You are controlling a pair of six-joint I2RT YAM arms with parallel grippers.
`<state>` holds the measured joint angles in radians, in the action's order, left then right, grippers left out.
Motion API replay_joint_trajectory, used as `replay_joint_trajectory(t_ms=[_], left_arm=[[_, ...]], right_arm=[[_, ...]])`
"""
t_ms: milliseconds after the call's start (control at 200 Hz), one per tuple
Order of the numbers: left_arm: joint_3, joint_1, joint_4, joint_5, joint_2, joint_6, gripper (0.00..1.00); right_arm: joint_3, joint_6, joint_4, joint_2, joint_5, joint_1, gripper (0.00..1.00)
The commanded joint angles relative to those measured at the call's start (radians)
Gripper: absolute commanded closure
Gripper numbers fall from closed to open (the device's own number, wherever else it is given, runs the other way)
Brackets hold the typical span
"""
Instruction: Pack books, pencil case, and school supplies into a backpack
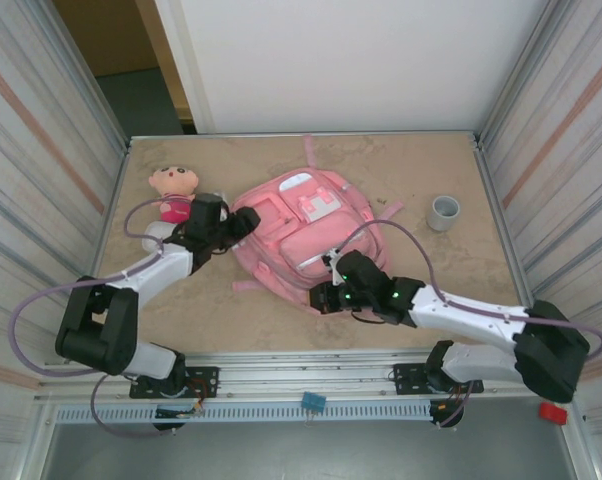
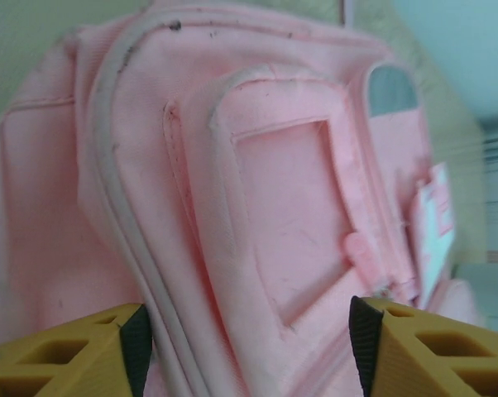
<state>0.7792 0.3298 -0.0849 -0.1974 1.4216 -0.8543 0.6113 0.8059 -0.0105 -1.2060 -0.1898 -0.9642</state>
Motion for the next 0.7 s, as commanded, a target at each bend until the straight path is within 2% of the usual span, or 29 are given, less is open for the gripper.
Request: replay_joint_trajectory(t_ms=[0,110,256,366,491,696], left_arm=[[0.029,-0.005,-0.006,-0.1,-0.078,-0.023,0.32],[-0.083,0.007,0.05,-0.138,-0.247,-0.158,0.31],[-0.239,0.072,0.136,-0.125,-0.468,-0.334,0.33],[-0.351,0.12,0.092,-0.132,-0.564,-0.483,0.36],[-0.44,0.182,-0.021,-0.085,-0.581,-0.596,0.41],[-0.472,0.218,-0.274,-0.119,-0.441,-0.673,0.41]], right_arm=[[0.075,-0.033,0.145,-0.059,0.033,-0.008,1.0],[0.109,-0.056,0.144,-0.102,0.011,-0.01,1.0],[0.117,-0.069,0.147,-0.124,-0.021,-0.013,1.0],[0.118,-0.076,0.139,-0.13,-0.036,-0.017,1.0],[0.12,-0.08,0.139,-0.137,-0.04,-0.027,1.0],[0.137,-0.091,0.141,-0.157,-0.046,-0.043,1.0]])
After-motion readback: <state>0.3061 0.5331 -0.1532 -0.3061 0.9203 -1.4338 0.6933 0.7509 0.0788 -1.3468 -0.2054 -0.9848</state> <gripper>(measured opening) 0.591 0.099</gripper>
